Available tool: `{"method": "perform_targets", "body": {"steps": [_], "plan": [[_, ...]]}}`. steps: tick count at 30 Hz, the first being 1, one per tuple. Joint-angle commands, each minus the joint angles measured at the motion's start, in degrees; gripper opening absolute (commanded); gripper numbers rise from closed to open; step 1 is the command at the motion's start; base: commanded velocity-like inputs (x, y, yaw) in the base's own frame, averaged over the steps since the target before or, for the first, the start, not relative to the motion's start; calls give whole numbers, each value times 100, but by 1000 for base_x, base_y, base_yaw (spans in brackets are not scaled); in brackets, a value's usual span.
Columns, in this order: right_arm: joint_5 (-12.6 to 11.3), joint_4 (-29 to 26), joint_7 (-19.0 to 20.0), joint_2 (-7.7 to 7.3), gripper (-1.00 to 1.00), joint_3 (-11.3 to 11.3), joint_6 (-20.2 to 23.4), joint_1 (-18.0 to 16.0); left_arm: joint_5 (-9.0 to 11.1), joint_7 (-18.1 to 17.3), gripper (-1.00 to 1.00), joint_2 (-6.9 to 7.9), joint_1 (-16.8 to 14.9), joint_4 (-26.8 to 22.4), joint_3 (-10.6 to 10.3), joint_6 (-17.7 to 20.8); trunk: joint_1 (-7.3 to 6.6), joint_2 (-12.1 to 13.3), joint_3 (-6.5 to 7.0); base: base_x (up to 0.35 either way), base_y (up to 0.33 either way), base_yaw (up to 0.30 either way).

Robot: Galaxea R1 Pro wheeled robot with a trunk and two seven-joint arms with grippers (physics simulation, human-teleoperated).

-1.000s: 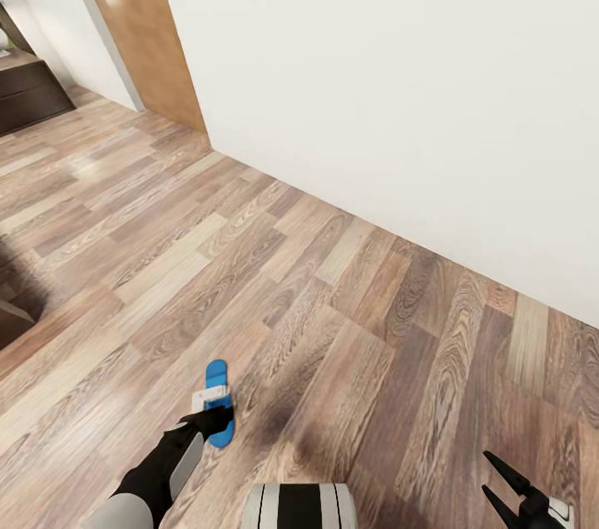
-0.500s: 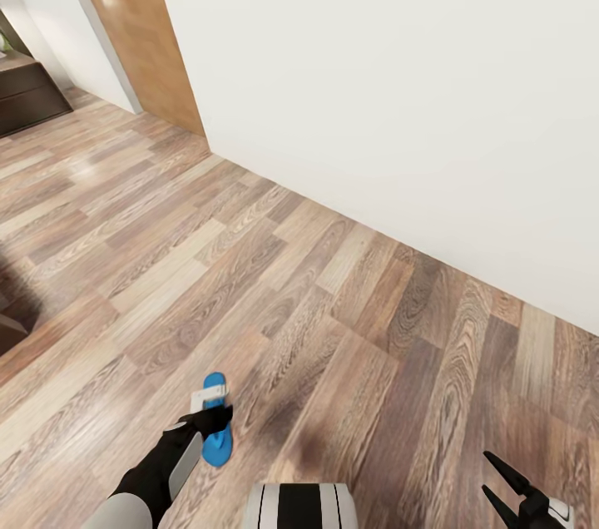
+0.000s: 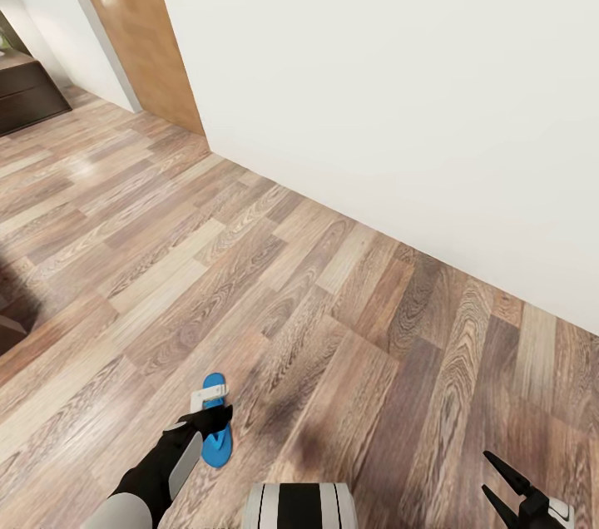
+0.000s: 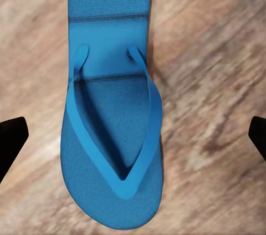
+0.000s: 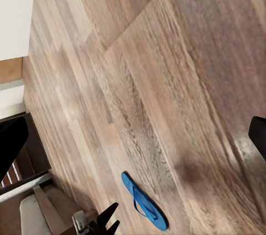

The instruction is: In the bedroom, move the book from the bed onto either nightstand, and place the two sandals side by side next to the bed.

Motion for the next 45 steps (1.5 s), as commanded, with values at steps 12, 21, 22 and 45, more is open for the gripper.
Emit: {"method": "perform_targets", "body": {"steps": [12,21,22,45], "plan": [[-31,2,1,0,100,-4,40,-2,50,33,100,-2,1,-18,-1,31,17,-11,-159,0,0,0],[-31,2,1,0,100,-4,40,-2,50,34,100,-2,1,-18,-1,31,40,-23,-358,0,0,0],[-31,2,1,0,100,-4,40,-2,50,34,100,-1,1,-18,-1,31,43,-24,-380,0,0,0],[-31,2,1,0,100,-4,40,-2,50,32,100,-2,1,-18,2,28,61,-33,-535,39,0,0]]}}
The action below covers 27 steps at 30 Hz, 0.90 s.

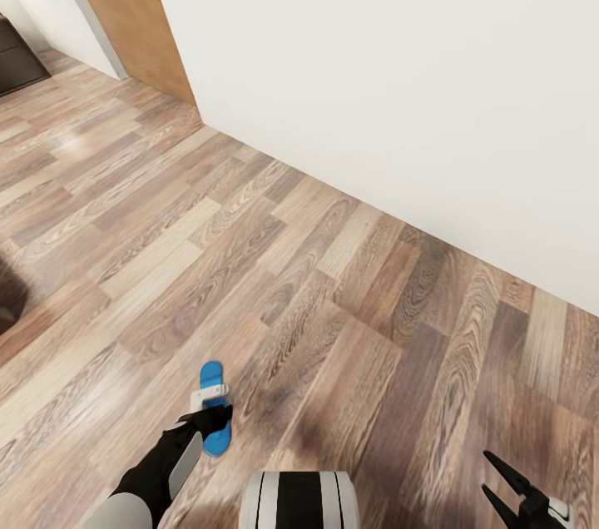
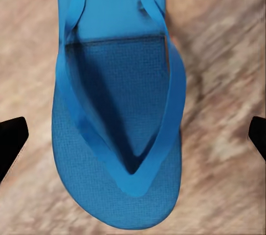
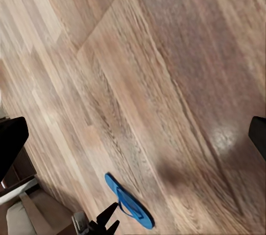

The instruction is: In the bedroom, move the book from the bed onto either nightstand, and place the two sandals side by side next to the bed.

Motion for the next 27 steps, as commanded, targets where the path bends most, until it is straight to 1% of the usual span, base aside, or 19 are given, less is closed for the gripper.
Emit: {"method": "perform_targets", "body": {"steps": [1,12,17,21,24,27], "plan": [[-31,2,1,0,100,-5,40,-2,48,26,100,-1,1,-13,1,29,0,-1,-3,101,0,0],[-31,2,1,0,100,-5,40,-2,48,22,100,6,1,-13,6,25,0,-1,-3,16,0,0],[-35,2,1,0,100,-5,40,-2,48,22,100,7,1,-13,6,25,0,-1,-3,130,0,0],[-40,-42,25,-3,100,-8,69,-2,48,22,100,7,1,-13,6,25,0,-1,-3,42,0,0],[-50,-173,54,-7,100,-18,88,-2,48,22,100,8,1,-13,6,25,0,-1,-3,12,0,0],[-76,-568,74,-9,100,-20,100,-2,48,22,100,8,1,-13,6,25,0,-1,-3,3,0,0]]}}
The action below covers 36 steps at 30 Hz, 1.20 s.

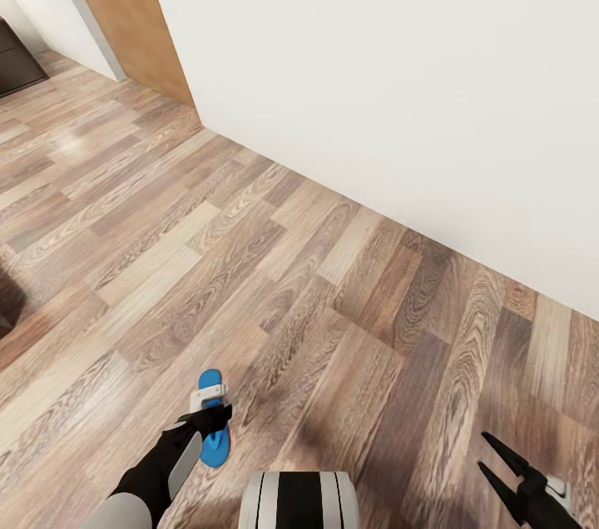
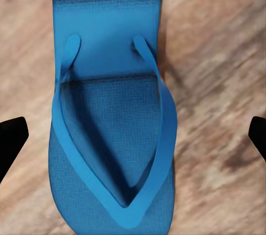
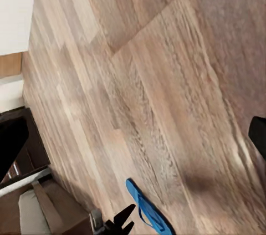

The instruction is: In the bedroom, move the book from the bed onto either nightstand, and place the two sandals side by side next to the bed.

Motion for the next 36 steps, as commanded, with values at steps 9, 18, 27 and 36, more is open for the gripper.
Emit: {"method": "perform_targets", "body": {"steps": [9,18,27,36], "plan": [[-774,-526,8,-1,100,7,74,7,48,28,100,-1,1,-11,0,31,-1,-1,-3,0,0,0],[-822,-530,4,6,100,11,71,7,48,30,100,-1,1,-4,0,31,9,-7,-92,0,0,0],[-819,-529,0,8,100,11,67,7,48,33,100,-1,1,-4,0,31,15,-9,-136,0,0,0],[-819,-529,-1,8,100,11,66,8,48,34,100,-1,1,3,0,31,30,-17,-269,0,0,0]]}}
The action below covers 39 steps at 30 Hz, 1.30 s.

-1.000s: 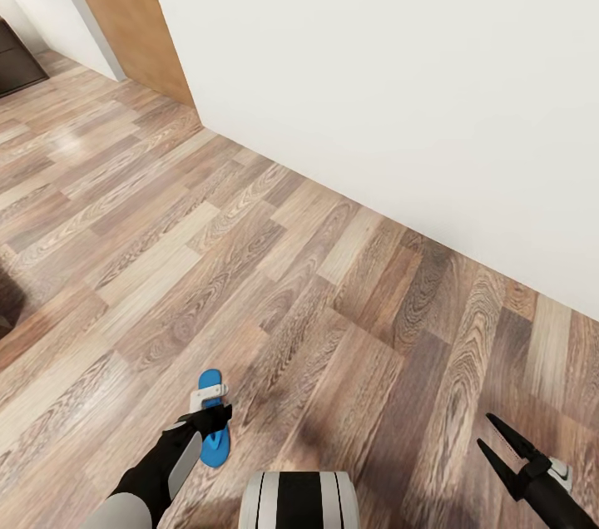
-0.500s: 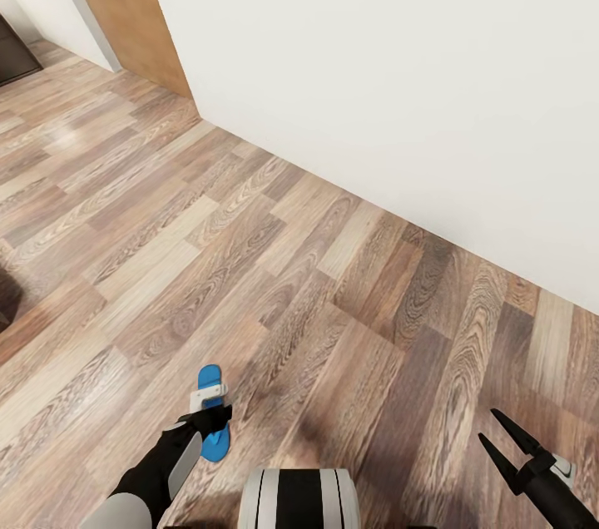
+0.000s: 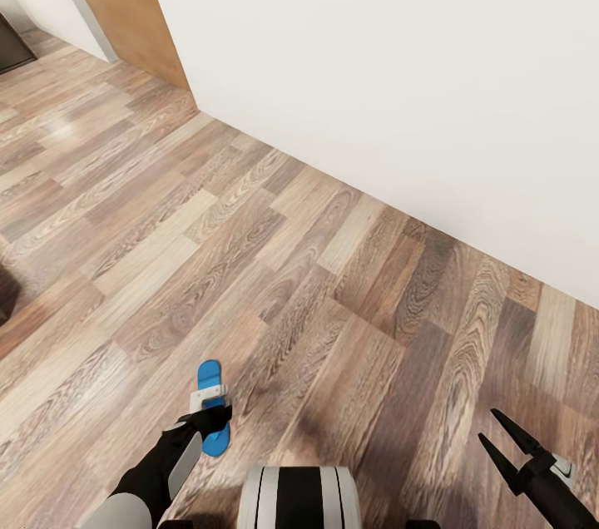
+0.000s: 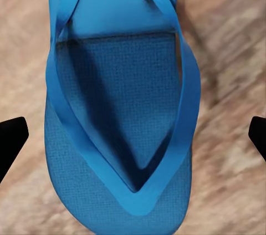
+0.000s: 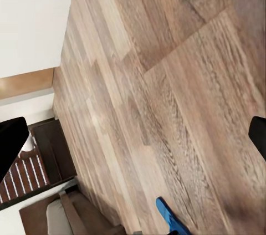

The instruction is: In the bedroom, move the book from the bed onto either nightstand, and place the two sandals side by side next to the bed.

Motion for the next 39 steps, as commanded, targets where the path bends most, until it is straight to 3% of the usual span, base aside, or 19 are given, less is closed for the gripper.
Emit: {"method": "perform_targets", "body": {"steps": [1,11,15,27,32,39], "plan": [[-34,2,0,-1,100,-2,40,-2,48,26,100,-2,1,-12,0,31,-1,-1,-4,0,0,0],[-34,2,0,4,100,-2,40,-3,47,26,100,-2,1,-11,0,31,-1,-1,-4,0,0,0],[-34,2,0,7,100,-2,40,-3,48,23,100,-2,1,-11,0,31,9,-7,-92,0,0,0],[-34,2,0,11,100,-2,40,-3,48,22,100,-2,1,-11,0,31,9,-7,-92,0,0,0],[-34,2,0,16,100,-2,40,-3,48,22,100,-2,1,-11,0,31,22,-13,-203,0,0,0],[-34,2,0,24,100,-2,40,-3,48,18,100,-2,1,-11,0,31,22,-13,-203,0,0,0]]}}
